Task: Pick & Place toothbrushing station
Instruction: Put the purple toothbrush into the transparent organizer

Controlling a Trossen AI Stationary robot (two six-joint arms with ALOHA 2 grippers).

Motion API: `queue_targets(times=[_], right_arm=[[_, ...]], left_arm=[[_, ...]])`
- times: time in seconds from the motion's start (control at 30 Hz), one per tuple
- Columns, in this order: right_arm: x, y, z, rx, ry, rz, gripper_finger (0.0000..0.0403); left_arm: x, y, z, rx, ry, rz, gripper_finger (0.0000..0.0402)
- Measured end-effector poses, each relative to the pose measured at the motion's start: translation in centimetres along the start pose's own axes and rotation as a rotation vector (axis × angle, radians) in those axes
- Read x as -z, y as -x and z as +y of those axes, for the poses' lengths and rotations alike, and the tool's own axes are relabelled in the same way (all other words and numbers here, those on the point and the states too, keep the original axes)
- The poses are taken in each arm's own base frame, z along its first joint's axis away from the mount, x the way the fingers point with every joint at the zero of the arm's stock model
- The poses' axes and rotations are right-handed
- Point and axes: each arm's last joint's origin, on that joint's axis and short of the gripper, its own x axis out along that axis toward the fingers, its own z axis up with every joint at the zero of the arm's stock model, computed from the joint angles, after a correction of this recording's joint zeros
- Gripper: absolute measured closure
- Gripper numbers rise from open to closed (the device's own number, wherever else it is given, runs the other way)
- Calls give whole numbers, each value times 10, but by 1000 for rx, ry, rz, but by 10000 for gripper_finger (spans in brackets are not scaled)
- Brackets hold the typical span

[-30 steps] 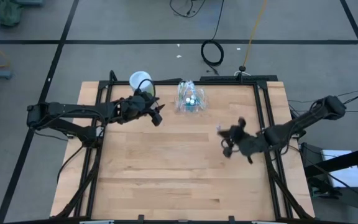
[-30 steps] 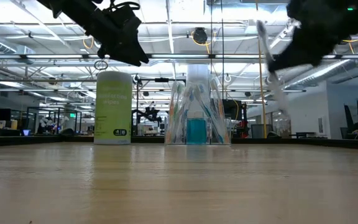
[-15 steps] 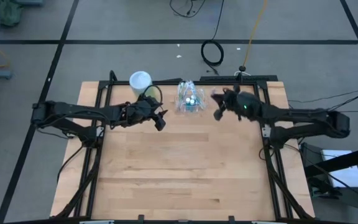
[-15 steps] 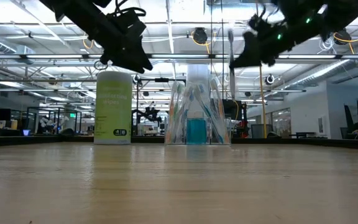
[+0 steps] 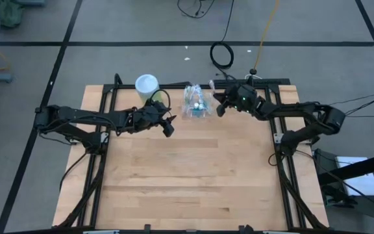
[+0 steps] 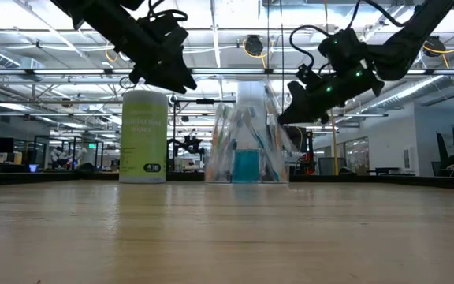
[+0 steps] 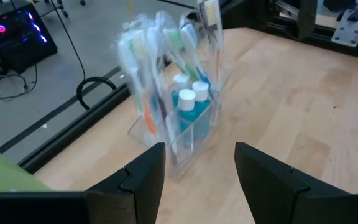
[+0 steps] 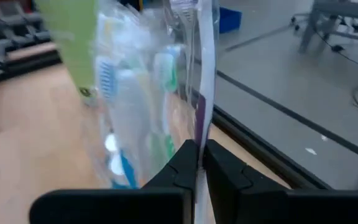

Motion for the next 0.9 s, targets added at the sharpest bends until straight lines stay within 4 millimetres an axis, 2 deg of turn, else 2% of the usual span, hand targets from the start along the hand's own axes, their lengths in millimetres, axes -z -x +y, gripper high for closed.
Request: queue_targets(times=[0.27, 0.4, 0.73, 0.9], right_arm=[[-25, 13, 2, -7, 0, -173, 391], [-29, 14, 6, -67, 0, -218, 391], [3, -20, 9, -88, -75, -166, 391], [22, -30, 9, -77, -66, -69, 391]], left_arm=[[0, 0, 0, -1, -3, 4, 201], [0, 0, 0, -2, -3, 4, 201], [1, 0, 0, -2, -18, 6, 201], [1, 0, 0, -2, -20, 6, 201]])
